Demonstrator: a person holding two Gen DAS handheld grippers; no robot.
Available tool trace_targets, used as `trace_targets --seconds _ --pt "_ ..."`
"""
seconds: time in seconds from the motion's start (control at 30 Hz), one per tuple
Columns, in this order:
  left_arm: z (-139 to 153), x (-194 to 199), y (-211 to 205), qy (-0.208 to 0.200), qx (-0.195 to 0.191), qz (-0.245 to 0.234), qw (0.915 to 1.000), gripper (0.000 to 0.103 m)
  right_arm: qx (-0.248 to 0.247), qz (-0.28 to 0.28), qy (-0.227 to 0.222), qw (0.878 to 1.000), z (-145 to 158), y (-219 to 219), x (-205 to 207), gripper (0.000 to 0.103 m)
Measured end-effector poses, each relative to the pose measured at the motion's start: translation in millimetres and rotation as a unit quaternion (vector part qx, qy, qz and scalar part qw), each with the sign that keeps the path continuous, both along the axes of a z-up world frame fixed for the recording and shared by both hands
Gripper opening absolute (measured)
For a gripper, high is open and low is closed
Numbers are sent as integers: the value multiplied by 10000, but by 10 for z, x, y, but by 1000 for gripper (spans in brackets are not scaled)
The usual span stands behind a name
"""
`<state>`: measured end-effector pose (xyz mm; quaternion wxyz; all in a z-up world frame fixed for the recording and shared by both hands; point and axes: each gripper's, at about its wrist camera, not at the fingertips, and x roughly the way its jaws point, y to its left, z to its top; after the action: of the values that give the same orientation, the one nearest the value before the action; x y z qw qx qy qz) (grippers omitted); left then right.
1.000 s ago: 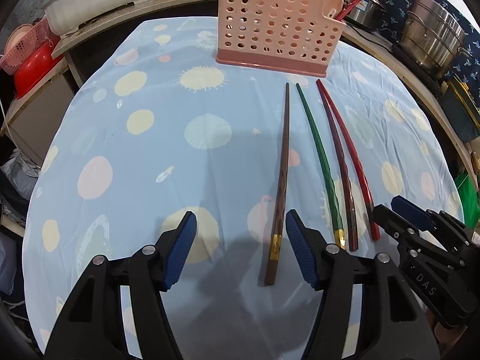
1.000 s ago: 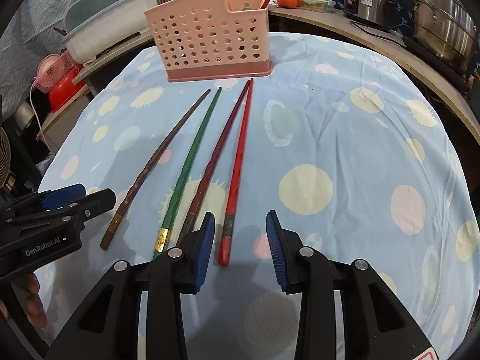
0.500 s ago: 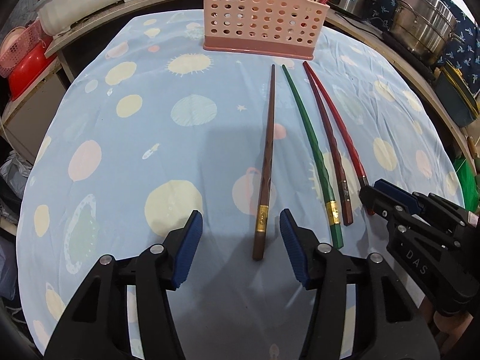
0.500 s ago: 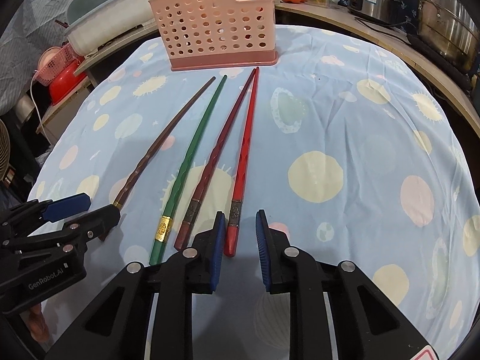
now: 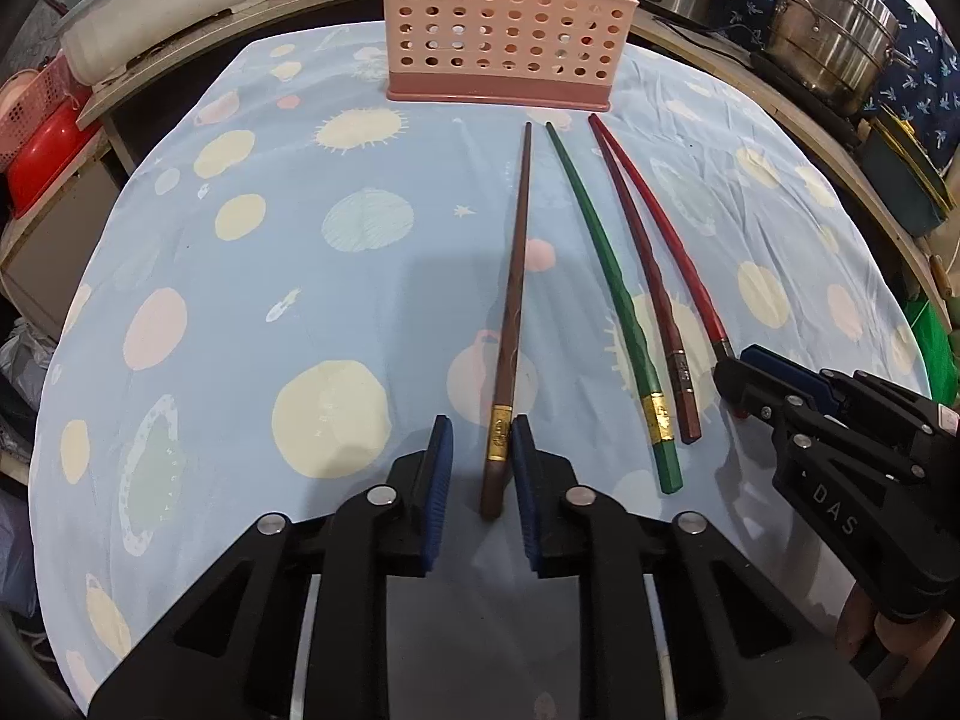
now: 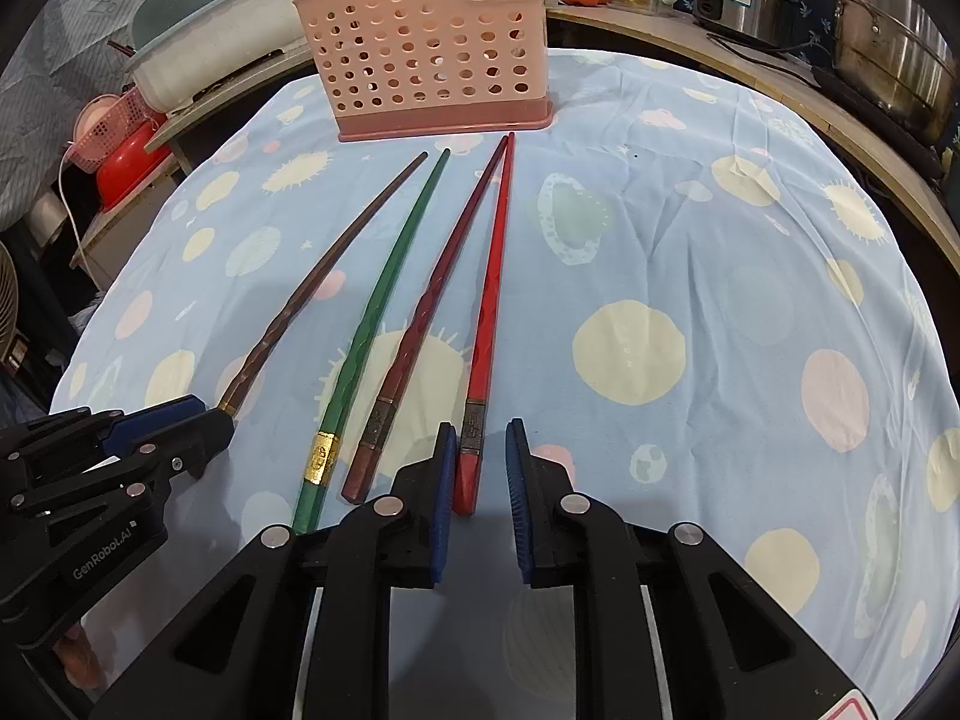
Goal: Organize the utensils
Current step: 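Grasp a red chopstick with the right gripper while the left grasps a gold-banded brown chopstick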
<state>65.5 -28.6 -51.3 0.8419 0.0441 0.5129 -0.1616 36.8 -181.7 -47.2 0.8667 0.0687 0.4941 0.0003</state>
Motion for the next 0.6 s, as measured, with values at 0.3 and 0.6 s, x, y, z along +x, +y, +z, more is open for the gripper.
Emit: trace_targets --seconds 0.3,0.6 --pt "16 -23 -1 78 -148 -73 9998 8 72 -68 1 10000 -5 -44 -33 8" --pt "128 -98 53 56 -307 -27 9995 8 180 -124 -59 9997 61 -83 -134 8"
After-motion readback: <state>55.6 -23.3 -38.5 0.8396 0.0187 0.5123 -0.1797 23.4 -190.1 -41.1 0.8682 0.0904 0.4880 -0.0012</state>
